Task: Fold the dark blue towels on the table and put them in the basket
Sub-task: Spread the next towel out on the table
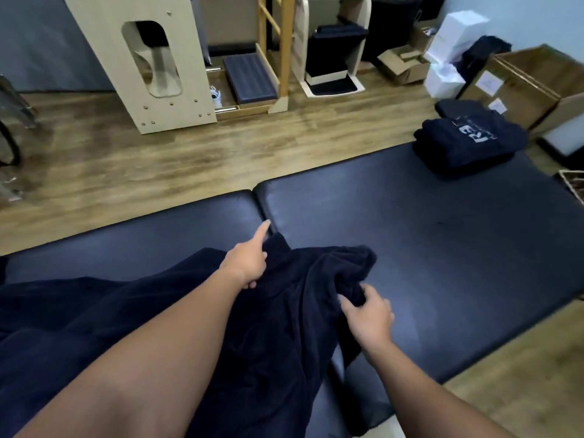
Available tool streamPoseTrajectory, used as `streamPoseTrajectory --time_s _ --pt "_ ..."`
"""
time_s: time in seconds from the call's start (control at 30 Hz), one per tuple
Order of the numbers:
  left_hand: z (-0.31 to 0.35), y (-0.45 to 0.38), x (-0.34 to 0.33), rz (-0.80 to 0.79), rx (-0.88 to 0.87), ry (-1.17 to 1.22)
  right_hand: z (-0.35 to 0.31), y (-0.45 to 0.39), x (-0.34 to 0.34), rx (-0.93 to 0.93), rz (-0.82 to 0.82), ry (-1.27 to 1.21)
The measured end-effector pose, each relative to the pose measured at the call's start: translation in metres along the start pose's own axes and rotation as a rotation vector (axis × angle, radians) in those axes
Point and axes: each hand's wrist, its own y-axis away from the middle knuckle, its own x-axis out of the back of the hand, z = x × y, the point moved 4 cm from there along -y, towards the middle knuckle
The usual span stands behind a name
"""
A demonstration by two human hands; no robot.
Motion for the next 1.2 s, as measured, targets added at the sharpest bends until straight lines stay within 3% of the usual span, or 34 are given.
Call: streamPoseTrajectory --time_s 0.23,0.33,0.4,0.53,0.67,0.83,0.93,1.03,1.13,1.2 --pt "0.014 -0.003 0.001 -0.151 -0.011 -0.257 -0.031 0.022 0.013 0.047 0.108 -0.43" --pt "0.015 0.005 -0.005 -0.277 0.037 -0.23 -0.024 0.03 0.032 -0.001 0.151 -0.549" --pt "0.016 0.007 -0.007 -0.245 0.045 -0.188 -0.018 0.033 0.054 -0.034 0.206 -0.554" --pt "0.031 0.004 0.009 0.05 -0.012 -0.11 0.006 0.034 0.108 -0.084 0.272 -0.283" --pt "0.073 -0.009 0.028 0.185 -0.099 -0.022 0.039 0.026 0.163 -0.084 0.304 0.052" --pt "0.157 -0.015 0.04 0.304 -0.256 0.059 0.074 0.012 0.22 -0.092 0.337 0.194" --pt "0.214 -0.011 0.046 0.405 -0.379 0.255 0.098 -0.011 0.254 -0.094 0.422 0.212" --pt "0.252 -0.021 0.023 0.297 -0.397 0.33 0.129 -0.044 0.275 -0.119 0.434 0.211" --pt "0.247 -0.035 -0.023 0.05 -0.362 -0.007 0.133 -0.062 0.261 -0.014 0.32 0.255" --pt "0.247 -0.036 -0.065 0.018 -0.221 -0.231 0.148 -0.082 0.255 0.079 0.172 0.312"
